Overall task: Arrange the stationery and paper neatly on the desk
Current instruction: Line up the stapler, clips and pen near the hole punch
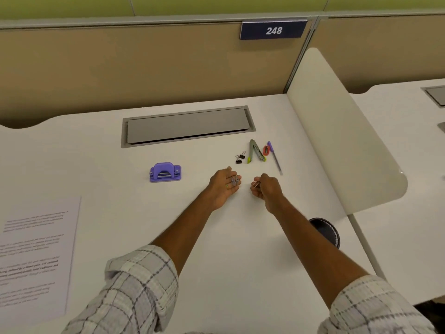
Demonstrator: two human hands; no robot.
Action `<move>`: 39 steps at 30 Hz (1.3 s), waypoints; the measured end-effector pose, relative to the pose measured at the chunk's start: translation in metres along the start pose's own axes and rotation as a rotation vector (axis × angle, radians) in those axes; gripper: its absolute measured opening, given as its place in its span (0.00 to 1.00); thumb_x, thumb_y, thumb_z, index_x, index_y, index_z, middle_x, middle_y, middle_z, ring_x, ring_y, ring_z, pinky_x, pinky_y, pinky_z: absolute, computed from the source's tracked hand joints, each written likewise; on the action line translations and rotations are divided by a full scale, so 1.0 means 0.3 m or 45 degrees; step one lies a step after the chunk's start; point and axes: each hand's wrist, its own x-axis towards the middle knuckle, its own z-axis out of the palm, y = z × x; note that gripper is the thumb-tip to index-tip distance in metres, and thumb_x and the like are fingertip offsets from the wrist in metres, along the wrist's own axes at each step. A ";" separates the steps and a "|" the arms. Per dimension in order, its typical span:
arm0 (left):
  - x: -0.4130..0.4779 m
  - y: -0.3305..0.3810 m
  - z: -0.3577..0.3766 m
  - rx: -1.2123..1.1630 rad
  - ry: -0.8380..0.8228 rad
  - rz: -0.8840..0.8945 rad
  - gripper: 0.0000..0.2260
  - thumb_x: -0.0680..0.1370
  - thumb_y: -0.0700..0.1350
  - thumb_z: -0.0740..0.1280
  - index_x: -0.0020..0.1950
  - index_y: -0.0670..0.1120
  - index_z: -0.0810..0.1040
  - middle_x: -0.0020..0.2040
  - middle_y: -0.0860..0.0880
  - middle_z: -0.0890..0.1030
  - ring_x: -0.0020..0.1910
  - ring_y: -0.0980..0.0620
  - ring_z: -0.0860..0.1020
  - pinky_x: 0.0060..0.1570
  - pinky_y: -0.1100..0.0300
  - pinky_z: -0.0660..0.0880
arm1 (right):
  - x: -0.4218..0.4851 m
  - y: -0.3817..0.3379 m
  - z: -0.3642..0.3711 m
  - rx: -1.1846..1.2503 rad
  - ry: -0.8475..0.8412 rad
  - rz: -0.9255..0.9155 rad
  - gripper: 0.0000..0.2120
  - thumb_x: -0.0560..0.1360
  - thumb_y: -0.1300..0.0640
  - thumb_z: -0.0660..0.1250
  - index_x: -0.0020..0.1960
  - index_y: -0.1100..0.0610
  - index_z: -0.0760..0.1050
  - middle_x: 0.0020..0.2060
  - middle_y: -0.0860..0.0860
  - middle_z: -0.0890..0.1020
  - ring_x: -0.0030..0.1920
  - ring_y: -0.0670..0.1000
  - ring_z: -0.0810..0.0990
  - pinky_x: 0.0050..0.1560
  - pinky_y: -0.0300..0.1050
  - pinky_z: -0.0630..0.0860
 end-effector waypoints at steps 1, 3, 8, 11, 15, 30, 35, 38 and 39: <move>0.018 0.003 0.029 -0.013 -0.003 -0.004 0.23 0.86 0.50 0.58 0.75 0.35 0.69 0.69 0.39 0.76 0.63 0.44 0.76 0.71 0.51 0.70 | 0.018 -0.015 -0.013 0.010 0.023 -0.003 0.10 0.79 0.61 0.53 0.46 0.61 0.72 0.37 0.56 0.73 0.34 0.51 0.71 0.37 0.43 0.70; 0.046 0.010 0.077 -0.030 -0.006 -0.005 0.25 0.86 0.52 0.58 0.77 0.36 0.67 0.70 0.39 0.75 0.67 0.44 0.75 0.72 0.52 0.69 | 0.052 -0.041 -0.037 -0.018 0.053 -0.008 0.09 0.78 0.62 0.54 0.44 0.60 0.72 0.35 0.55 0.72 0.33 0.50 0.70 0.38 0.44 0.69; 0.097 0.005 0.171 0.003 0.007 0.023 0.25 0.86 0.52 0.57 0.77 0.38 0.67 0.77 0.41 0.70 0.76 0.44 0.70 0.77 0.51 0.64 | 0.122 -0.081 -0.066 -0.180 0.113 -0.031 0.07 0.76 0.58 0.58 0.41 0.56 0.72 0.40 0.53 0.73 0.37 0.49 0.71 0.37 0.42 0.67; 0.097 -0.023 0.196 0.109 0.012 0.108 0.22 0.86 0.49 0.55 0.78 0.40 0.67 0.78 0.44 0.70 0.78 0.48 0.67 0.77 0.54 0.61 | 0.131 -0.082 -0.062 -0.233 0.159 -0.105 0.12 0.79 0.59 0.57 0.38 0.57 0.69 0.35 0.52 0.72 0.36 0.50 0.70 0.34 0.40 0.65; 0.098 -0.057 0.188 0.235 0.008 0.225 0.21 0.87 0.48 0.54 0.78 0.43 0.67 0.78 0.47 0.70 0.78 0.51 0.67 0.74 0.59 0.62 | 0.095 -0.072 -0.053 -0.434 0.137 -0.260 0.17 0.82 0.56 0.52 0.53 0.61 0.78 0.51 0.58 0.82 0.53 0.58 0.80 0.51 0.52 0.77; -0.007 -0.123 -0.139 2.150 0.279 0.828 0.32 0.85 0.60 0.48 0.84 0.48 0.43 0.84 0.49 0.42 0.83 0.48 0.41 0.77 0.54 0.35 | -0.041 0.188 0.013 -1.330 -0.039 -0.828 0.32 0.84 0.43 0.50 0.80 0.62 0.50 0.81 0.58 0.51 0.81 0.58 0.46 0.79 0.52 0.49; -0.106 -0.128 -0.277 2.236 0.360 0.739 0.33 0.82 0.63 0.42 0.84 0.49 0.42 0.84 0.49 0.41 0.83 0.49 0.41 0.81 0.51 0.39 | -0.093 0.231 0.045 -1.372 -0.059 -0.873 0.32 0.84 0.42 0.48 0.81 0.59 0.46 0.81 0.56 0.48 0.81 0.55 0.43 0.79 0.51 0.46; -0.170 -0.143 -0.351 2.200 0.440 0.699 0.34 0.81 0.63 0.41 0.84 0.49 0.41 0.84 0.49 0.41 0.83 0.49 0.40 0.81 0.51 0.40 | -0.130 0.245 0.076 -1.402 -0.078 -0.914 0.32 0.84 0.42 0.48 0.81 0.60 0.46 0.81 0.56 0.49 0.81 0.54 0.43 0.79 0.50 0.45; -0.190 -0.150 -0.373 2.193 0.465 0.691 0.33 0.82 0.62 0.42 0.84 0.48 0.41 0.84 0.49 0.41 0.83 0.49 0.40 0.81 0.52 0.40 | -0.143 0.249 0.088 -1.414 -0.086 -0.934 0.32 0.84 0.42 0.48 0.81 0.60 0.45 0.81 0.56 0.49 0.81 0.54 0.44 0.79 0.50 0.45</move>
